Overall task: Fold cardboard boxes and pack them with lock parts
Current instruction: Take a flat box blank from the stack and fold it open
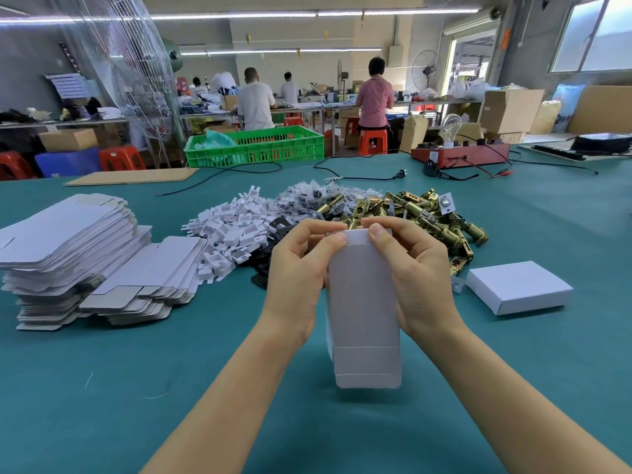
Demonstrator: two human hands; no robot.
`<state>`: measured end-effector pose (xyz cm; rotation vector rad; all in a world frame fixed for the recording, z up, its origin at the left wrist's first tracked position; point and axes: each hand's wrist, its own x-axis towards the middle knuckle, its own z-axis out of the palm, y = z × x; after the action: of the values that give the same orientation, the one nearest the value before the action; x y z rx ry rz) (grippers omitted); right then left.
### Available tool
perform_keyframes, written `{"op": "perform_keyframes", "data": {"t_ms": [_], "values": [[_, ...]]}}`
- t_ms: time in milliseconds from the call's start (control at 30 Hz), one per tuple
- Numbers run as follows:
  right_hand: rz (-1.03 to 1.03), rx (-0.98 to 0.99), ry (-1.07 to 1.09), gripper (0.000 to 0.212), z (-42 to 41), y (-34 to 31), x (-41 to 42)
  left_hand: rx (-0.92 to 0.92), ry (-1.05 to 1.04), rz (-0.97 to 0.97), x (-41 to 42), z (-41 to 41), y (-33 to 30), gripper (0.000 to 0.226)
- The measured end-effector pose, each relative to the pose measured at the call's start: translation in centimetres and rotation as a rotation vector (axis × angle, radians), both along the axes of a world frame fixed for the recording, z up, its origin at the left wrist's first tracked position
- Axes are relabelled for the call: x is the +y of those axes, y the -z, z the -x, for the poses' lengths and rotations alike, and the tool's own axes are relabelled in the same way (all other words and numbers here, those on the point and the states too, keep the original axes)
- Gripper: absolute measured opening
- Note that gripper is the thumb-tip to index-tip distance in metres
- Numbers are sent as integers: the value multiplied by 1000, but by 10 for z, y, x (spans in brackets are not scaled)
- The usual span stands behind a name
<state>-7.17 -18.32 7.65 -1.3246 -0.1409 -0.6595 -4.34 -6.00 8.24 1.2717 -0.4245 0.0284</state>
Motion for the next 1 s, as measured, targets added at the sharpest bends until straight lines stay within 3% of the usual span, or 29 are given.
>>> {"op": "perform_keyframes", "data": {"t_ms": [300, 567, 733, 1000], "values": [[-58, 46, 27, 20, -4, 3, -5, -88, 78, -43, -2, -2, 16, 11], [-22, 35, -27, 22, -4, 4, -1, -325, -40, -284, -2, -6, 29, 12], [183, -1, 0, 13, -4, 14, 7, -165, -121, -96, -6, -4, 29, 12], [217, -58, 108, 13, -6, 19, 9, -104, -155, -59, -12, -1, 29, 19]]}}
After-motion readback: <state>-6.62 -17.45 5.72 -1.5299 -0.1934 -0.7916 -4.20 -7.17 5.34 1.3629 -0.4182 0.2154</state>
